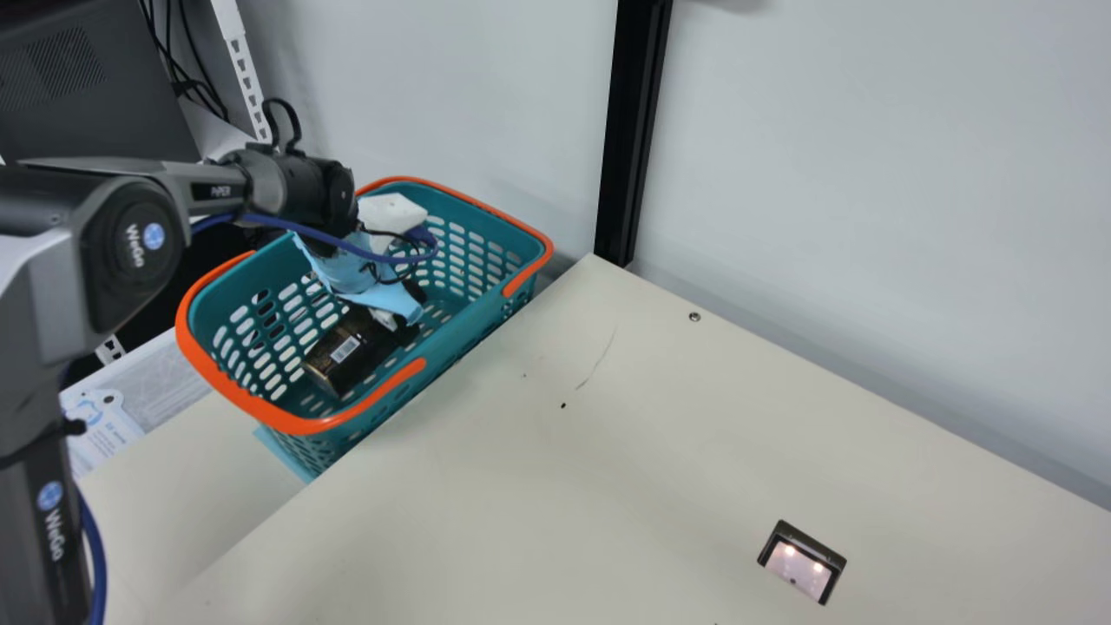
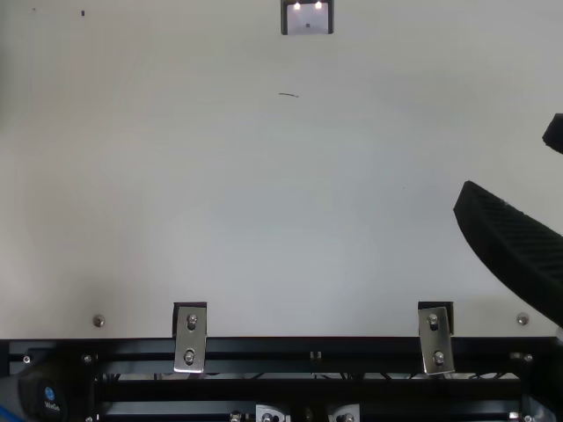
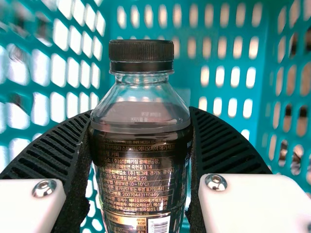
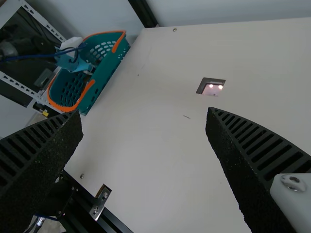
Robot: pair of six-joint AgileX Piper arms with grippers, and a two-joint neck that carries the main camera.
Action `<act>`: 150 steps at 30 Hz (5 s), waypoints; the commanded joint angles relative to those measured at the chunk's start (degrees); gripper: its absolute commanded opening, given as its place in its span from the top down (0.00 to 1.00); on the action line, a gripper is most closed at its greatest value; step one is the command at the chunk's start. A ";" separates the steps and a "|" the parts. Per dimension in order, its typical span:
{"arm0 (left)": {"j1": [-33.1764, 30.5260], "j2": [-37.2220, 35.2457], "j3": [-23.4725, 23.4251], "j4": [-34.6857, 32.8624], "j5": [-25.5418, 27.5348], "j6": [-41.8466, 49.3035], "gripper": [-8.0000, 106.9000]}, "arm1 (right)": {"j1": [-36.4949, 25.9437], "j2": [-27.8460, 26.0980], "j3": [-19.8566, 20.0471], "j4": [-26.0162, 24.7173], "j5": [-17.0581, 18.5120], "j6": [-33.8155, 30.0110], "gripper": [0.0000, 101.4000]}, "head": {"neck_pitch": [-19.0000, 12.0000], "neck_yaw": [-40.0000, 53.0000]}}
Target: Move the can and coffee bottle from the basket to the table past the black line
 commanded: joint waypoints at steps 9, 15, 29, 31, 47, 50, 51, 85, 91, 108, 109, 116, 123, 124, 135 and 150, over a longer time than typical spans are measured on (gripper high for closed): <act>-1.20 -15.55 3.56 -6.73 -5.48 3.19 0.84 | 0.00 0.00 0.00 0.00 0.00 0.00 0.00 | -2.12 0.25; -1.53 -23.59 3.92 -13.09 -6.39 5.32 0.84 | 0.00 0.00 0.00 0.00 0.00 0.00 0.00 | -2.12 0.25; -1.13 -37.21 3.31 -33.16 -0.10 8.10 0.84 | 0.00 0.00 0.00 0.00 0.00 0.00 0.00 | -2.12 0.25; -0.94 -38.90 3.71 -36.27 1.15 8.50 0.84 | 0.00 0.00 0.00 0.00 0.00 0.00 0.00 | -2.12 0.25; -1.52 -47.46 8.49 -46.60 5.18 8.61 0.84 | 0.00 0.00 0.00 0.00 0.00 0.00 0.00 | -2.12 0.25; -1.38 -47.46 8.49 -46.49 5.18 8.61 0.84 | 0.00 0.00 0.00 0.00 0.00 0.00 0.00 | -2.12 0.25; -1.46 -47.46 8.49 -46.49 5.18 8.61 0.84 | 0.00 0.00 0.00 0.00 0.00 0.00 0.00 | -2.12 0.25; -8.44 -64.20 19.48 -52.18 12.04 -6.95 0.84 | 0.00 0.00 0.00 0.00 -0.01 0.00 0.00 | -2.13 -22.43; -8.44 -64.20 19.48 -52.18 12.04 -6.95 0.84 | 0.00 0.00 0.00 0.00 -0.01 0.00 0.00 | -2.13 -28.65; -8.44 -64.20 19.48 -52.18 12.04 -6.95 0.84 | 0.00 0.00 0.00 0.00 -0.01 0.00 0.00 | 0.41 -35.76; -8.44 -64.20 19.48 -52.18 12.04 -6.95 0.84 | 0.00 0.00 0.00 0.00 -0.01 0.00 0.00 | 0.41 -35.76; -9.05 -64.35 19.17 -51.99 11.97 -7.69 0.84 | 0.00 0.00 0.00 0.00 -0.01 0.00 0.00 | 0.41 -35.76; -11.31 -65.79 18.43 -53.18 13.03 -10.18 0.84 | 0.00 0.00 0.00 0.00 -0.01 0.00 0.00 | 0.41 -35.76; -11.78 -66.04 18.31 -53.17 13.09 -10.78 0.84 | 0.00 0.00 0.00 0.00 -0.01 0.00 0.00 | 0.41 -35.76; -18.38 -68.11 17.54 -51.52 12.69 -18.34 0.84 | 0.00 0.00 0.00 0.00 -0.01 0.00 0.00 | 0.41 -35.76; -28.30 -69.18 16.20 -45.89 8.20 -31.21 0.84 | 0.00 0.00 0.00 0.00 -0.01 0.00 0.00 | 0.41 -35.76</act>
